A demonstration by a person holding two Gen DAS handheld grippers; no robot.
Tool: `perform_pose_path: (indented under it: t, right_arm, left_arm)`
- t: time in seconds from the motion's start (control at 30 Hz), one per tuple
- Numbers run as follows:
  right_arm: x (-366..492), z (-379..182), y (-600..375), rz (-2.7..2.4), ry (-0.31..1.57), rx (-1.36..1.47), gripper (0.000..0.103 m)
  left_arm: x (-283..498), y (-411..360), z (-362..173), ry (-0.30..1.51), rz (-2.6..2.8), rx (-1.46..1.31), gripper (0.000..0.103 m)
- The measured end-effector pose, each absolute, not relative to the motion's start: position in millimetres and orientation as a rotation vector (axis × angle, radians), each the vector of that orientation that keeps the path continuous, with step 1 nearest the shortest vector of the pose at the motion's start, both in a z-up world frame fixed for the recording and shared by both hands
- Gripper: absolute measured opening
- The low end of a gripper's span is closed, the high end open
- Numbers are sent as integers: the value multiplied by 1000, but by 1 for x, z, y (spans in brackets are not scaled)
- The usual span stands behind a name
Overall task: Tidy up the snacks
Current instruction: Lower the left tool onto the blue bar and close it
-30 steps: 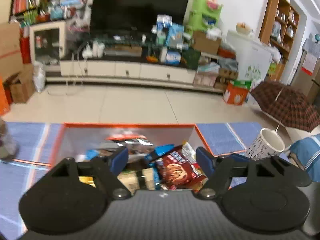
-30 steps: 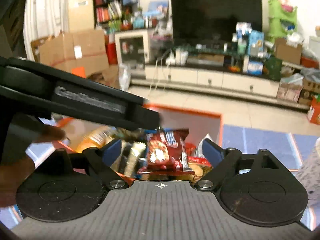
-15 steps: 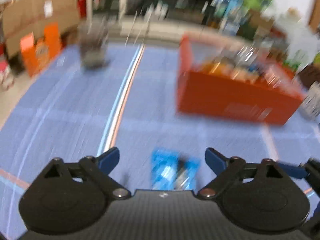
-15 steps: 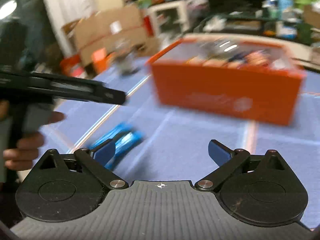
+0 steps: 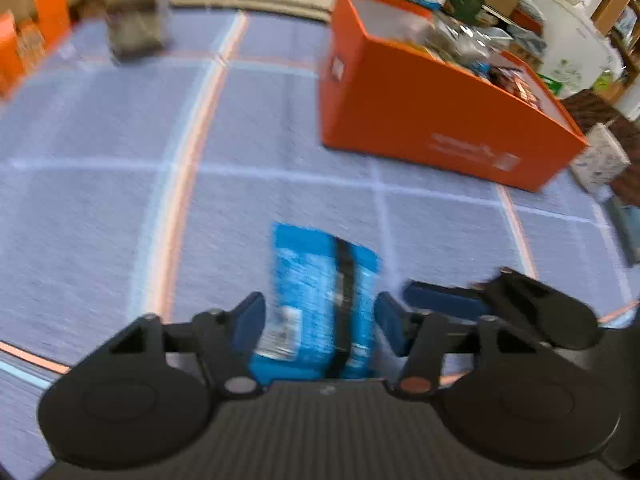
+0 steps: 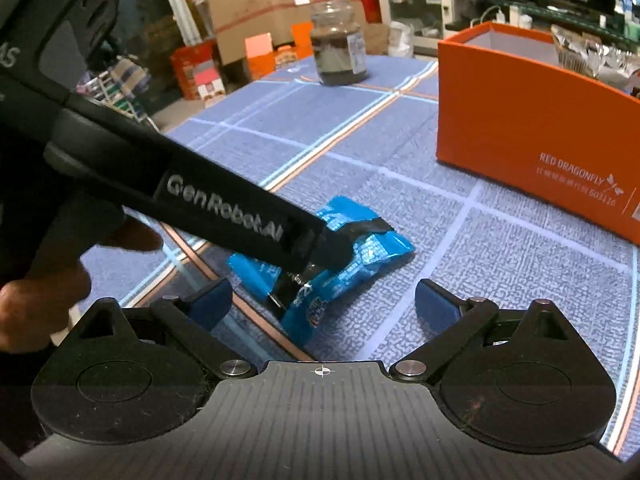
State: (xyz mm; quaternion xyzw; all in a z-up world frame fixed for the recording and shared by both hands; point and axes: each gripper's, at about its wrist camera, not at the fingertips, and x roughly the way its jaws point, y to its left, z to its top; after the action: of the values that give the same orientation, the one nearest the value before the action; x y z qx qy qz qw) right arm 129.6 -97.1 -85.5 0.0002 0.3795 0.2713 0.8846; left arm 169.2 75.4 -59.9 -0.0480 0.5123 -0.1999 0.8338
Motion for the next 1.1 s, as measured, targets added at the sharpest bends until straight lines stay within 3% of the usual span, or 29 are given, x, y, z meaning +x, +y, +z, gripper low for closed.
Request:
perform_pose_path:
  t: [0.43, 0.53, 0.67, 1.1]
  right_arm:
    - [90, -84, -192, 447, 823, -43, 91]
    - [76, -82, -212, 416, 813, -10, 91]
    - [63, -76, -229, 370, 789, 98, 91]
    - [67, -86, -181, 323, 785, 46, 77]
  left_arm:
    - [133, -20, -59, 1121, -670, 0, 53]
    - [135, -27, -50, 1062, -636, 47, 62]
    - [155, -33, -44, 1054, -576, 54, 62]
    - [171, -53, -57, 1113, -594, 160, 62]
